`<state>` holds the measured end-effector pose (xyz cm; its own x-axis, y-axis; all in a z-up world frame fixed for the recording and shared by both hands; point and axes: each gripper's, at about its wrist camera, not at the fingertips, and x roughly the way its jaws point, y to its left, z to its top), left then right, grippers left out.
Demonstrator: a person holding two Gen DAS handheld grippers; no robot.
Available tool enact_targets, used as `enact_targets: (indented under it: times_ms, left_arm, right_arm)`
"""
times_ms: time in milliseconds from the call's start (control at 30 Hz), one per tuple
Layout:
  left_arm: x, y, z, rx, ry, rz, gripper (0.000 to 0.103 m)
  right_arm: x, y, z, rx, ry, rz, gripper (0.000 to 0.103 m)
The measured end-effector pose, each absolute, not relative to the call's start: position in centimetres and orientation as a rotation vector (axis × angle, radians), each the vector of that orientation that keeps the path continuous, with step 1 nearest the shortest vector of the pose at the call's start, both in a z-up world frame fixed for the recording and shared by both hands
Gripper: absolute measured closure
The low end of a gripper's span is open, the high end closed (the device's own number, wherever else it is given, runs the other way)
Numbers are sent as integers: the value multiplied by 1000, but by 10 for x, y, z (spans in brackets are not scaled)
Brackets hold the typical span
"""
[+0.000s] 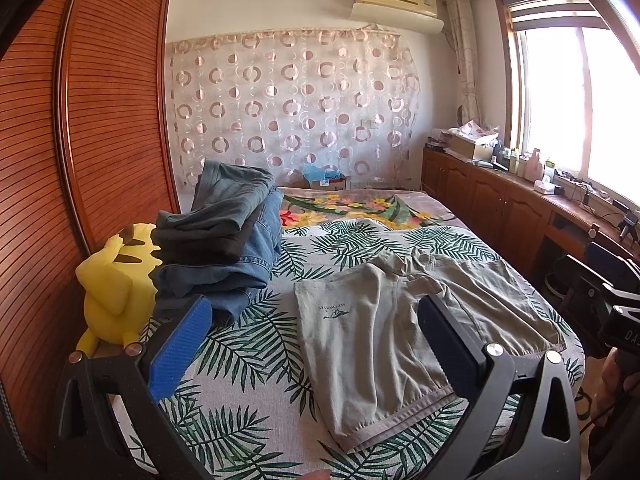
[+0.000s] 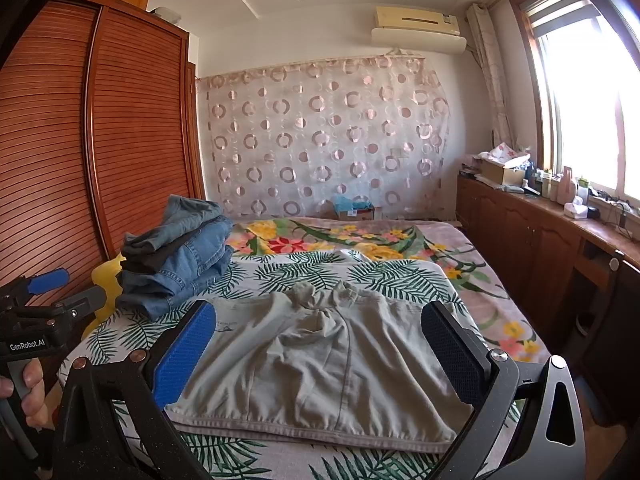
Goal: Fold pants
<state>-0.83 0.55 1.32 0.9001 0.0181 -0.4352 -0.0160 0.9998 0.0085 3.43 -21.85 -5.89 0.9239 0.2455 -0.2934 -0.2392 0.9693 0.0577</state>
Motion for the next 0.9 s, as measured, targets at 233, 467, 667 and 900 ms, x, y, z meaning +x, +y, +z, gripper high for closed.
enact_targets:
  times_ms: [233,467,667,900]
  left_arm:
    - [-8,7,13,4,449,16,0]
    - [-9,7,14,4,448,17,0]
    - [-8,8,13,3,447,17,0]
    - [-9,7,13,4,446,16,0]
  right_arm:
    - [34,-219,-59,21,302,248,0]
    - [34,-218,-59,21,302,248,0]
    - [34,-219,-59,22,303,249,0]
    - [34,-218,-58,20,301,249,0]
